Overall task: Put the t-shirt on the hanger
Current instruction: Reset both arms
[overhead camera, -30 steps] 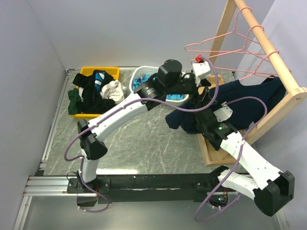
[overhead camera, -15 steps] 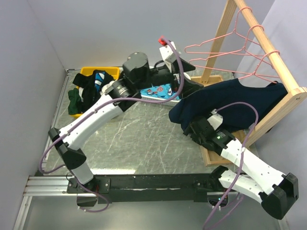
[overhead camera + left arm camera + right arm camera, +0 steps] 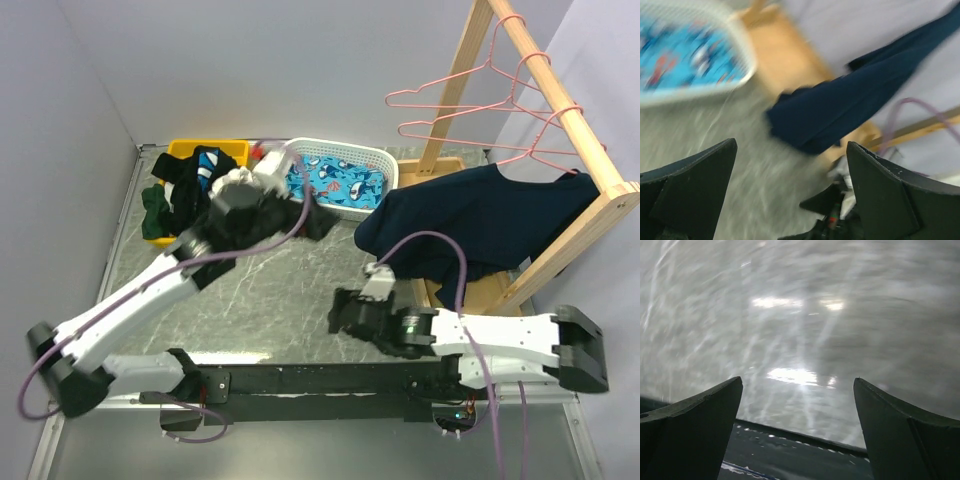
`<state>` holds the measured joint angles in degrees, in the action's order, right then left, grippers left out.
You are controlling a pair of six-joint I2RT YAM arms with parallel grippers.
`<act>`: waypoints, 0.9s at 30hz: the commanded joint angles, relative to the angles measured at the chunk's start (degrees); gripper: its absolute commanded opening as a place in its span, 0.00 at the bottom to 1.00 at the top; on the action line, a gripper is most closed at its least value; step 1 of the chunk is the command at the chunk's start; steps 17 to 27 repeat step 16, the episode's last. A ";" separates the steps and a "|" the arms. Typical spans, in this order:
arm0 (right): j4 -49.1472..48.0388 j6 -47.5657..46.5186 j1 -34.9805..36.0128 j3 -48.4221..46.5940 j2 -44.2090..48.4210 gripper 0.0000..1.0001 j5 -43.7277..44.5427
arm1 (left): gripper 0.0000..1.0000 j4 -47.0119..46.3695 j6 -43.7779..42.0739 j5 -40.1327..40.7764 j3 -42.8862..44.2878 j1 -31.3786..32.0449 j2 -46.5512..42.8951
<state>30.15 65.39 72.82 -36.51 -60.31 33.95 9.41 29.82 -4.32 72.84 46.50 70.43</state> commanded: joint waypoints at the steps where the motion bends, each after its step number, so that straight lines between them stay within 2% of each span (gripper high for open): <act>1: -17.91 -8.41 5.57 -3.04 -6.47 1.00 6.74 | 0.96 7.37 8.49 17.83 -12.43 0.08 -12.84; 3: -27.45 -13.58 6.46 -2.08 -8.94 1.00 4.73 | 0.96 10.87 11.03 23.97 -19.64 -0.01 -18.63; 5: -34.50 -16.85 6.37 -0.50 -9.64 1.00 0.86 | 0.96 13.17 12.88 26.98 -25.34 0.08 -21.73; 6: -41.07 -20.52 6.37 0.99 -9.73 1.00 -0.54 | 0.96 13.96 13.76 27.95 -26.86 0.08 -24.00; 9: -48.06 -26.07 6.02 1.97 -9.47 1.00 -2.92 | 0.96 14.93 15.52 29.10 -31.43 0.08 -27.35; 16: -52.13 -29.96 2.51 3.82 -7.01 1.00 -9.78 | 0.96 15.81 17.90 32.17 -34.70 0.08 -28.77; 27: -52.13 -29.96 2.51 3.82 -7.01 1.00 -9.78 | 0.96 15.81 17.90 32.17 -34.70 0.08 -28.77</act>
